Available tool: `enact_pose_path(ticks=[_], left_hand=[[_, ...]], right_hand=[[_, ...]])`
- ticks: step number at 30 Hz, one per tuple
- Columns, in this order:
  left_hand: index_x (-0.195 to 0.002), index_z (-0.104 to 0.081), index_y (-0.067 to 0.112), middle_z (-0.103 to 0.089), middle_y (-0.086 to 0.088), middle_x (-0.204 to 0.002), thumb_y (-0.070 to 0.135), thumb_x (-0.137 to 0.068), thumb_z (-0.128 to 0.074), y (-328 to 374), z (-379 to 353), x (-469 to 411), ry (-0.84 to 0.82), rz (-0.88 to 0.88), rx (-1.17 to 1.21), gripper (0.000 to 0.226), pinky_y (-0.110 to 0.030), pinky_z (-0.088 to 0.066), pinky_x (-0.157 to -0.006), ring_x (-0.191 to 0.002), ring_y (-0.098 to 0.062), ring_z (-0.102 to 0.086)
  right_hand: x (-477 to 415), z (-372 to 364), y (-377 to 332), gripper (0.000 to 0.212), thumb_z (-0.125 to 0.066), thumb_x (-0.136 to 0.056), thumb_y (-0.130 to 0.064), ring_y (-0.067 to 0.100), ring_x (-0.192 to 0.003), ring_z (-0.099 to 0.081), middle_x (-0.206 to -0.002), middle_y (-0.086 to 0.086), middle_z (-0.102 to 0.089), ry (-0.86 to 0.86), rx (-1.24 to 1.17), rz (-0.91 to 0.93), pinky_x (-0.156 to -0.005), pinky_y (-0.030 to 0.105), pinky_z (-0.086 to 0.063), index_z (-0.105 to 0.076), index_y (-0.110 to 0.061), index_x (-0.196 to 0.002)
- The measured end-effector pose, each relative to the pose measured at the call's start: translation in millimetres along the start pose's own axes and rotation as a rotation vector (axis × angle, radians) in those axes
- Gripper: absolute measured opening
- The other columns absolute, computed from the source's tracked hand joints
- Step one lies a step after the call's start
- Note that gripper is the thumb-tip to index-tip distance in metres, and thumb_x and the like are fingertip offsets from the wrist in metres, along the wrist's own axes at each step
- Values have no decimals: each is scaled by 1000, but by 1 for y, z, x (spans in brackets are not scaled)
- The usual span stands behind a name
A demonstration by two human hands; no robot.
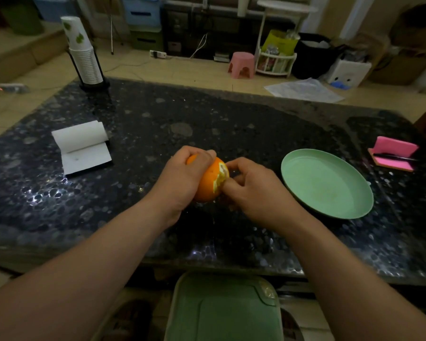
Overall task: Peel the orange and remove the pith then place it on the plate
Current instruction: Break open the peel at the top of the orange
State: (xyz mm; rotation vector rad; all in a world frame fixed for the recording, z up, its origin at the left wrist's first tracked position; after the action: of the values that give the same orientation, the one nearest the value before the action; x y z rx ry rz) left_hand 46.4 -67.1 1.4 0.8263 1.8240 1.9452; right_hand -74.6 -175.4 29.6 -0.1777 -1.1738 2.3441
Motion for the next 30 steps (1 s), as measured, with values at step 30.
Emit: enact_pose_path(ticks=[30], left_hand=[[-114, -66, 28, -68, -5, -119, 56, -96, -69, 6, -2, 10, 0, -17, -41, 33, -46, -63, -74, -103, -29, -71]], right_hand=[[2, 2, -2, 14, -63, -99, -30, 11, -58, -71, -77, 0, -73, 67, -29, 4, -53, 29, -52, -60, -33, -112]])
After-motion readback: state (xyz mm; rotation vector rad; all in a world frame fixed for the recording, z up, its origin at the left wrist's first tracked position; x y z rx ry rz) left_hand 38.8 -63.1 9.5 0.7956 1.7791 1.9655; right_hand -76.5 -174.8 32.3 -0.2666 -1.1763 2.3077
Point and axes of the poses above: each hand's wrist, its own x-axis away from the middle knuckle, its own z-axis out of the back of the hand, y = z × x, the point moved 8 cm from there along -x, towards the middle knuckle
